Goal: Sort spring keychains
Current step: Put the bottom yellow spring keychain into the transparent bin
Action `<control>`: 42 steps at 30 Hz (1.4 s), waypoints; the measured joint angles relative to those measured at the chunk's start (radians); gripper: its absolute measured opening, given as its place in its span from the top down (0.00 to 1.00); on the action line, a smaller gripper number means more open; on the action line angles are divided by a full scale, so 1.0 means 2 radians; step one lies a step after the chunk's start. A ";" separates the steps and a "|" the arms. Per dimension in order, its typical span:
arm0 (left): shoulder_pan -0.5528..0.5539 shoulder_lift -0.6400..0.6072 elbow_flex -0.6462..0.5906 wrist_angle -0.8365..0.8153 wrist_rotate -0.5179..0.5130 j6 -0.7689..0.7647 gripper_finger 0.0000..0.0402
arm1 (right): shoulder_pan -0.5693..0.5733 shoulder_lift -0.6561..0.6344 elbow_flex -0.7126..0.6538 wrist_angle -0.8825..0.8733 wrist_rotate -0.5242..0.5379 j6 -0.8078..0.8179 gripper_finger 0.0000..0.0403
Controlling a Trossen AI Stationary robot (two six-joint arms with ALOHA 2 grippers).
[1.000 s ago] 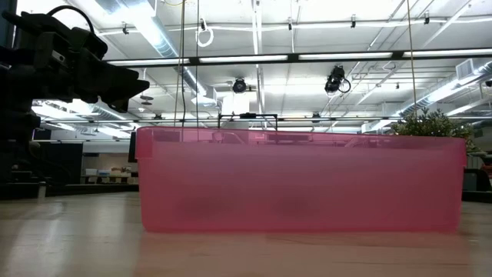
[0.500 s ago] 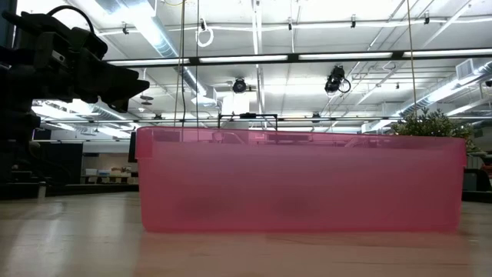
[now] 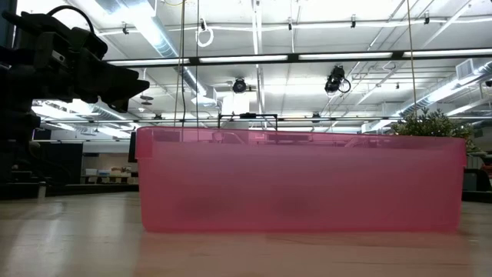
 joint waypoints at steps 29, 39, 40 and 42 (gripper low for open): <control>0.000 0.000 0.000 0.000 0.000 0.000 0.57 | -0.024 0.000 -0.084 0.134 0.013 -0.092 0.38; 0.000 0.000 0.000 0.000 0.000 0.000 0.57 | -0.024 0.000 -0.085 0.139 0.004 -0.089 0.38; 0.000 0.000 0.000 0.000 0.000 0.000 0.57 | -0.024 0.000 -0.085 0.139 0.002 -0.089 0.38; 0.000 0.000 0.000 0.000 0.000 0.000 0.57 | -0.024 0.000 -0.085 0.139 0.001 -0.088 0.38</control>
